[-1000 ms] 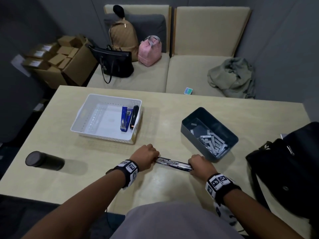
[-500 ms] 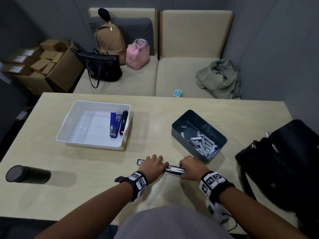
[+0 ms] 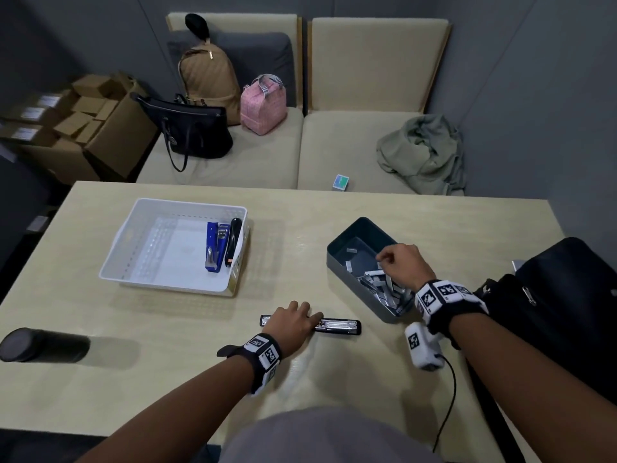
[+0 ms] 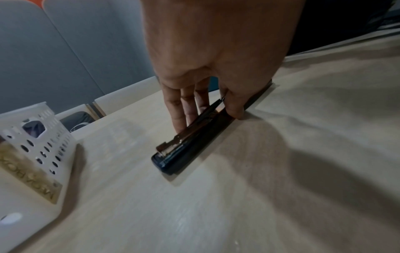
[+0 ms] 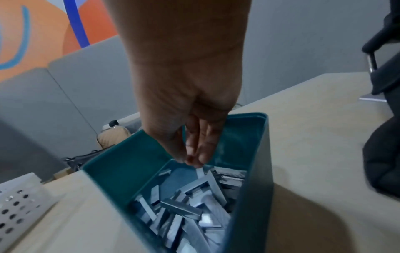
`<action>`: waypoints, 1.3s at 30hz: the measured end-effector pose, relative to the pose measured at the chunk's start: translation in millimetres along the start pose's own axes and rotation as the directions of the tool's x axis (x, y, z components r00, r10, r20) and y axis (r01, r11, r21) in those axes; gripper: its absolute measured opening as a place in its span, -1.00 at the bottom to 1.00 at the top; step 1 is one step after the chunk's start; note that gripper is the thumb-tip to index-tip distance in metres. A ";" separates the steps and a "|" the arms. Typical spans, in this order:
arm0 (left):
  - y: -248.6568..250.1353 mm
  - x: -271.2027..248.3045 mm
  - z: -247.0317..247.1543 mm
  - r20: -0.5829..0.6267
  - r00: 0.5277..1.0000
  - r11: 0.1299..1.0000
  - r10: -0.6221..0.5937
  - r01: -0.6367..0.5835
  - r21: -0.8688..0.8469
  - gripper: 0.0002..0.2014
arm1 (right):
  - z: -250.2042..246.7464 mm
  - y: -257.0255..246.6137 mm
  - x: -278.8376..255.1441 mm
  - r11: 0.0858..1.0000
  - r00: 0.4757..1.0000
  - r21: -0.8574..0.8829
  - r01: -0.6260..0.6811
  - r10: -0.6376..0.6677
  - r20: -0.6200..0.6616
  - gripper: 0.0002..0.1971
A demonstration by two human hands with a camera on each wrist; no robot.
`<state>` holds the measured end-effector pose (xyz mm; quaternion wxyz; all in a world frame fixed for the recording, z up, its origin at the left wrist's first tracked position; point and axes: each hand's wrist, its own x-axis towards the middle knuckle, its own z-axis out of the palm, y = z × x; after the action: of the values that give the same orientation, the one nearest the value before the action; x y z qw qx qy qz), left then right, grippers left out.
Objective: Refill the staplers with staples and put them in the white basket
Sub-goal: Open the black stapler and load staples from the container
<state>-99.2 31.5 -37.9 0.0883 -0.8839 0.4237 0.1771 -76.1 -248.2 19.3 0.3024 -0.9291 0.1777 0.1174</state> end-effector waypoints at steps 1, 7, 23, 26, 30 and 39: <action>-0.6 1.9 -0.3 -0.023 1.000 1.000 -0.011 0.011 -0.006 -0.60 | 1.0 6.9 6.1 0.998 0.998 -0.064 -0.023 0.026 0.050 -0.73; -6.0 12.2 -5.2 -0.055 0.998 0.999 -0.037 0.036 -0.021 -0.58 | 9.3 14.7 16.2 0.927 0.991 -0.366 -0.079 0.112 0.070 -0.76; -8.9 26.2 0.6 -0.039 0.999 1.000 0.019 -0.019 0.016 -0.57 | 36.1 3.7 32.5 0.641 0.948 -0.713 0.285 -0.077 0.309 -0.70; -9.9 26.5 1.5 -0.046 0.999 1.000 0.017 -0.017 0.017 -0.58 | 37.0 5.5 34.6 0.637 0.942 -0.704 0.313 -0.116 0.314 -0.69; -10.8 26.0 2.2 -0.068 0.997 0.999 0.027 -0.025 0.025 -0.58 | 30.4 9.8 35.4 0.724 0.927 -0.597 0.345 -0.166 0.336 -0.78; -10.4 25.7 1.4 -0.088 0.996 0.999 0.030 -0.027 0.038 -0.57 | 12.8 26.1 31.3 0.841 0.937 -0.473 0.262 -0.103 0.335 -0.75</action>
<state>-76.6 20.0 -49.1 0.0831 -0.8829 0.4431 0.1311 -59.5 -268.3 -14.6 0.0784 -0.9601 0.0025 0.2683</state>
